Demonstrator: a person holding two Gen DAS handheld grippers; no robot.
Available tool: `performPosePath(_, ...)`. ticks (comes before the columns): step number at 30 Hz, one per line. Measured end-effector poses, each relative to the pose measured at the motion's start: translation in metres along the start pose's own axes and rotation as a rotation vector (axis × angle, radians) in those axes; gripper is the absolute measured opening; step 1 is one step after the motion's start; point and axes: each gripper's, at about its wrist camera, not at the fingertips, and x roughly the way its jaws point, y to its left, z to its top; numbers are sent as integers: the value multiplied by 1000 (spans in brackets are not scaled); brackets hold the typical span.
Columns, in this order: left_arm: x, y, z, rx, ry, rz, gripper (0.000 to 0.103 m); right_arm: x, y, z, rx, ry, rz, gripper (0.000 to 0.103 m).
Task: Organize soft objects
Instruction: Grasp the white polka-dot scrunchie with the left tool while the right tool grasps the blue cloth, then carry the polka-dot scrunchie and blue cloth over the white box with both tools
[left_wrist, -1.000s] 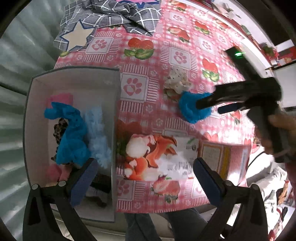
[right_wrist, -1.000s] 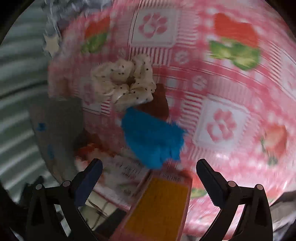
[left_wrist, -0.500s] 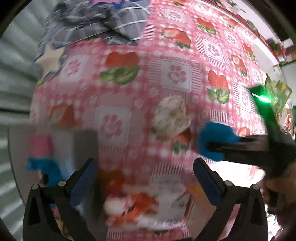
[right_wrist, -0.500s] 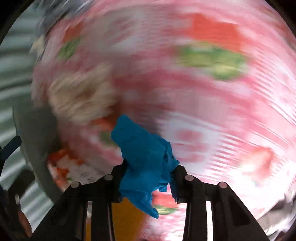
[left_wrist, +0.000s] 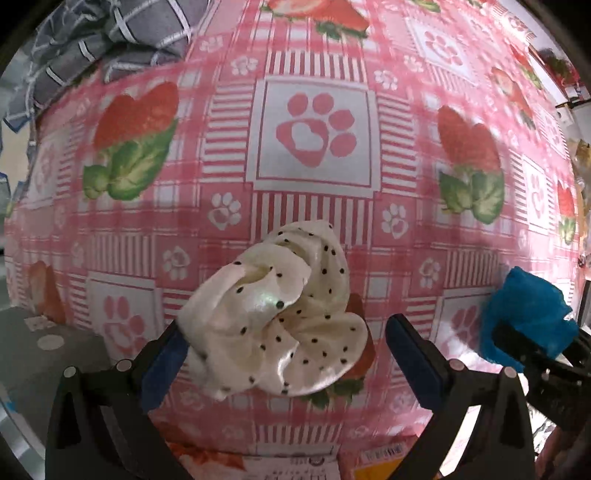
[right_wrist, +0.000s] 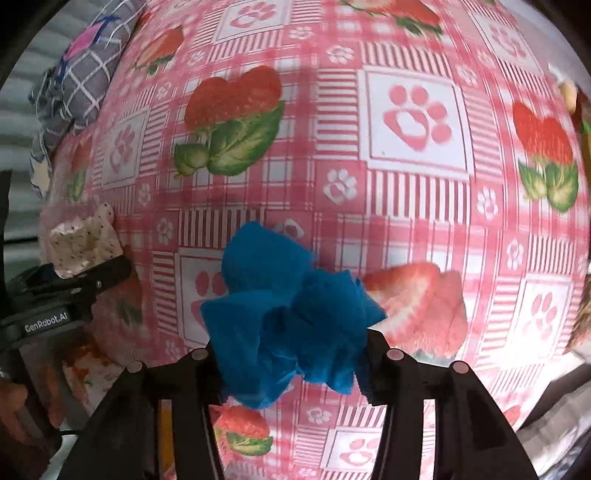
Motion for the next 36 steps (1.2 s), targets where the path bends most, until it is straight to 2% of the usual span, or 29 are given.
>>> performPosePath(1, 4, 1, 0, -2, 4, 3, 103, 3, 7, 1, -11, -4, -4, 62)
performPosePath(2, 7, 2, 0, -1, 8, 8, 103, 5, 11, 1, -23, -6, 2, 74)
performPosePath(3, 8, 0, -1, 7, 0, 20, 103, 7, 15, 2, -26, -6, -1, 80)
performPosePath(5, 9, 0, -2, 18, -5, 28, 103, 10, 21, 1, -29, -15, -25, 85)
performPosePath(6, 10, 0, -3, 17, -5, 28, 103, 12, 24, 1, -29, -17, -16, 94)
performPosePath(8, 11, 0, -5, 22, -11, 31, 103, 18, 29, 0, -28, -9, 4, 103)
performPosePath(9, 12, -1, -5, 23, -14, 32, 103, 21, 40, 2, -24, -14, -6, 103)
performPosePath(14, 13, -3, -6, 13, -9, 31, 103, 26, 40, 4, -3, 4, -18, 103)
performPosePath(18, 12, -2, 2, 0, 14, 31, 103, 26, 39, 21, 11, 22, -11, 103)
performPosePath(19, 13, -1, 4, -4, 20, 31, 103, 25, 37, 22, 27, 19, -11, 102)
performPosePath(20, 14, -1, 6, -7, 21, 31, 103, 23, 35, 28, 35, 13, -23, 95)
performPosePath(21, 14, -1, 9, -8, 21, 32, 103, 20, 34, 30, 30, -1, -47, 80)
performPosePath(22, 14, -1, 11, -13, 20, 28, 102, 16, 34, 31, 18, -20, -62, 72)
performPosePath(23, 14, 1, 14, -15, 18, 27, 101, 11, 31, 31, 14, -29, -51, 54)
performPosePath(24, 13, 1, 14, -16, 13, 27, 98, 9, 27, 31, 26, -32, -14, 42)
performPosePath(26, 7, -1, 14, -4, -15, 29, 87, 5, 22, 31, 52, -48, 13, 40)
performPosePath(27, 1, -4, 14, 15, -40, 30, 71, 0, 18, 30, 51, -63, 4, 39)
performPosePath(28, -4, -7, 12, 36, -56, 30, 45, -6, 17, 29, 50, -88, -2, 39)
performPosePath(29, -7, -9, 12, 55, -61, 31, 32, -12, 15, 28, 51, -105, 5, 39)
performPosePath(30, -9, -12, 13, 73, -62, 23, 27, -18, 12, 28, 52, -115, 14, 39)
performPosePath(36, -43, -13, 6, 117, -166, 50, 27, -58, 3, 27, 68, -192, 44, 39)
